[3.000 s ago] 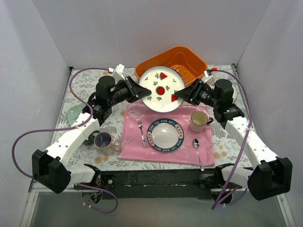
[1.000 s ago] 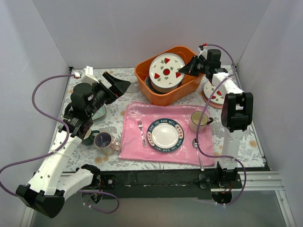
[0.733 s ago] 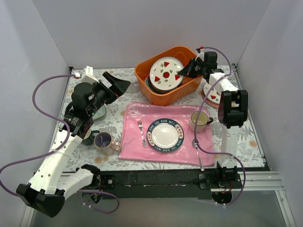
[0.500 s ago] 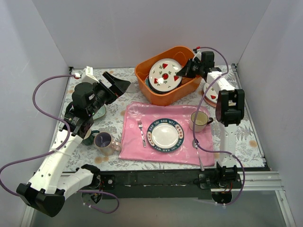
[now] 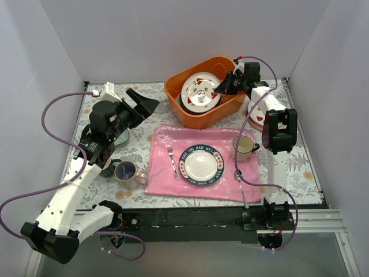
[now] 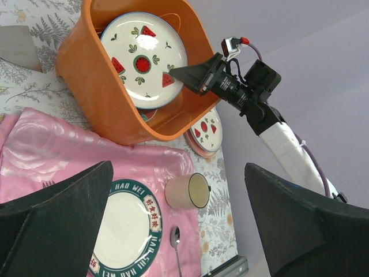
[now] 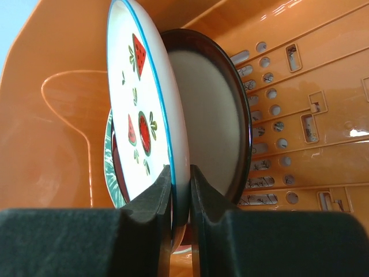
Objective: Place the mixed dishes into the plastic bin
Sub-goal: Place the plate in the plastic bin.
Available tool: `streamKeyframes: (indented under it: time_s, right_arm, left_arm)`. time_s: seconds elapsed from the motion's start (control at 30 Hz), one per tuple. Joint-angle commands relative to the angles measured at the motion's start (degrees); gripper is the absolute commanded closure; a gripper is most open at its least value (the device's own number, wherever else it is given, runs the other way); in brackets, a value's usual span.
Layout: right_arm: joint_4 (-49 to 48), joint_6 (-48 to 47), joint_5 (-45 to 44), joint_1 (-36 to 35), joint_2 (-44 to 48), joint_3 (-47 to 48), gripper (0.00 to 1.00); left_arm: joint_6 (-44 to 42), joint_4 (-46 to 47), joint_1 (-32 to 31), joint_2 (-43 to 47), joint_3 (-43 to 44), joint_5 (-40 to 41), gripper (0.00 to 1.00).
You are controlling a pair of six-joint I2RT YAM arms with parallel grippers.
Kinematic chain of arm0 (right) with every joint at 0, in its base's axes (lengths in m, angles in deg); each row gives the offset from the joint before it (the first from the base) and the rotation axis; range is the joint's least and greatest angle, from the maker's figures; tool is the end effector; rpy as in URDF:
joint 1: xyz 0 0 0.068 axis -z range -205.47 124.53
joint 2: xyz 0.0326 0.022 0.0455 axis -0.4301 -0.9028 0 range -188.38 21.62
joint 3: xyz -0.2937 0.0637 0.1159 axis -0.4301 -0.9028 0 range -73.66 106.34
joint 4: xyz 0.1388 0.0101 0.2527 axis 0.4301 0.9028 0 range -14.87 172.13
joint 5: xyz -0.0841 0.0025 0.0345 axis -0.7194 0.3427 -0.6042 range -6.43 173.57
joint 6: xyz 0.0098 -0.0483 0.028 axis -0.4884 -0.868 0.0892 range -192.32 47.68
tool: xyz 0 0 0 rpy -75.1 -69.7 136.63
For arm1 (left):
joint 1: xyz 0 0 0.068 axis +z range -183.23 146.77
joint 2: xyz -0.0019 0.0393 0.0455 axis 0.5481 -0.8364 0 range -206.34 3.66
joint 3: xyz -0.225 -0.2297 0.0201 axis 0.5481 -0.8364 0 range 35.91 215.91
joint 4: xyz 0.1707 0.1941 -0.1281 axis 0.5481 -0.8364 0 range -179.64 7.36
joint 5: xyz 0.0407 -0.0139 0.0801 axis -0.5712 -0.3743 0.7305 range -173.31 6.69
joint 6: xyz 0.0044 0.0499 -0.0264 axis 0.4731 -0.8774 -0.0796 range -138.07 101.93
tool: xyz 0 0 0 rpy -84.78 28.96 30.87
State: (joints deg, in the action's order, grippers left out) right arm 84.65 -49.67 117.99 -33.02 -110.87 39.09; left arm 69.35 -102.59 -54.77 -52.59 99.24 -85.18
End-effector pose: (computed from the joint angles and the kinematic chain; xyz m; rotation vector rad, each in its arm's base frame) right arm 0.5953 0.1014 0.2575 -0.1009 2.1168 0.9417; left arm 0.2042 -0.0820 0.4431 -1.0781 1.7124 -1.3321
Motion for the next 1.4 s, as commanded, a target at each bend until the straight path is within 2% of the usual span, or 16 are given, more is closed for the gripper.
streamKeyframes:
  time_s: [0.0, 0.47, 1.37]
  right_arm:
    - [-1.26, -3.75, -0.92, -0.27, -0.49, 2.83, 0.78]
    - [1.55, -9.56, -6.99, -0.45, -0.41, 3.09, 0.61]
    - [4.10, -21.94, -12.88, -1.24, 3.28, 5.99, 0.44]
  left_arm:
    - [0.03, -0.10, 0.27, 0.09, -0.05, 0.99, 0.02]
    - [0.39, 0.08, 0.27, 0.44, -0.58, 0.73, 0.02]
    - [0.65, 0.61, 0.27, 2.90, -2.42, 1.16, 0.02]
